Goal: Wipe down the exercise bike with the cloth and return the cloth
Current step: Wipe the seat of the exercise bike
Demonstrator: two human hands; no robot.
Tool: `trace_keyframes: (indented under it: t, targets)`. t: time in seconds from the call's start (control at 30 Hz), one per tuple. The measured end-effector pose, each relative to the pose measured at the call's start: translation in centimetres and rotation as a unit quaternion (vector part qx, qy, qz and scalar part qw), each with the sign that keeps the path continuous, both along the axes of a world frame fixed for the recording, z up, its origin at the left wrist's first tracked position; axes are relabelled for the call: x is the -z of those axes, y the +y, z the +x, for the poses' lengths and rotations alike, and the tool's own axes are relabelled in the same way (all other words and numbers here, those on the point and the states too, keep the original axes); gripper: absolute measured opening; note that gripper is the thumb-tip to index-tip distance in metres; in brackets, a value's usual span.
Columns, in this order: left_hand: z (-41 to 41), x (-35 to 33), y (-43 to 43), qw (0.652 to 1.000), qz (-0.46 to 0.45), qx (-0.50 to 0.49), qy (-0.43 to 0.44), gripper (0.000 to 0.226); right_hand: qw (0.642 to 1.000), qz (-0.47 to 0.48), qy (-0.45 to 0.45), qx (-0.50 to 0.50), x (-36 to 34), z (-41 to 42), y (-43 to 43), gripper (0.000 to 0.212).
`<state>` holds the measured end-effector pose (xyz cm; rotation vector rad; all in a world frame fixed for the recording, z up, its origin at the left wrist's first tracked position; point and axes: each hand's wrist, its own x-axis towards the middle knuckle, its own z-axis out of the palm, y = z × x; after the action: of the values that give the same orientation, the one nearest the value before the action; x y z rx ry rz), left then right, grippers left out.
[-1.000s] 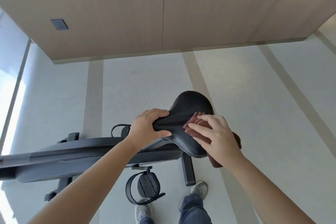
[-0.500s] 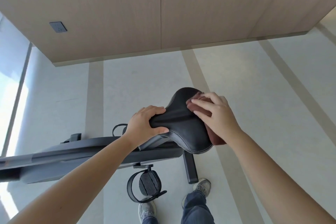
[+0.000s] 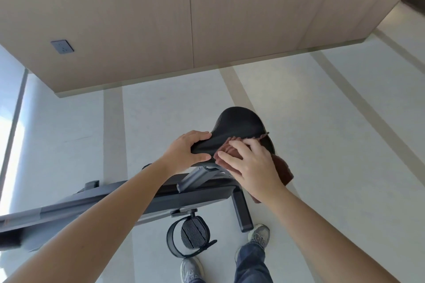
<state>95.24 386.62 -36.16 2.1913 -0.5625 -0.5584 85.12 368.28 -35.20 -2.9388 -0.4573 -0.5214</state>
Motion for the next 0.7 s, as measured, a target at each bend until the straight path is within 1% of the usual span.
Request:
trace_keyframes:
  t: [0.07, 0.13, 0.2, 0.27, 0.37, 0.5, 0.6, 0.7]
  targets:
    - [0.0, 0.1, 0.2, 1.0, 0.001, 0.005, 0.001, 0.055, 1.0, -0.008, -0.005, -0.014, 0.6, -1.5, -1.6, 0.033]
    - [-0.1, 0.3, 0.2, 1.0, -0.006, 0.004, -0.01, 0.054, 1.0, 0.013, -0.012, -0.002, 1.2, -3.5, -3.2, 0.038]
    - [-0.2, 0.3, 0.2, 1.0, -0.012, 0.004, -0.022, 0.053, 0.999, 0.034, -0.023, 0.016, 1.3, -4.2, -3.4, 0.031]
    - [-0.2, 0.3, 0.2, 1.0, -0.016, 0.002, -0.025, 0.053, 0.999, 0.034, -0.024, 0.027, 0.7, -2.9, -2.2, 0.025]
    - [-0.3, 0.2, 0.2, 1.0, -0.02, 0.0, -0.023, 0.053, 0.998, 0.04, -0.008, 0.048, -0.4, -0.2, 0.1, 0.024]
    - [-0.3, 0.4, 0.1, 0.999, -0.03, -0.005, -0.019, 0.052, 0.997, 0.05, 0.001, 0.054, 0.1, -1.3, -0.5, 0.028]
    - [-0.3, 0.5, 0.2, 0.999, -0.029, -0.002, -0.022, 0.053, 0.995, 0.076, -0.001, 0.058, 0.3, -2.8, -1.7, 0.032]
    - [-0.2, 0.7, 0.3, 0.999, -0.03, -0.004, -0.034, 0.053, 0.993, 0.074, 0.006, 0.087, -0.2, -1.0, -1.1, 0.032]
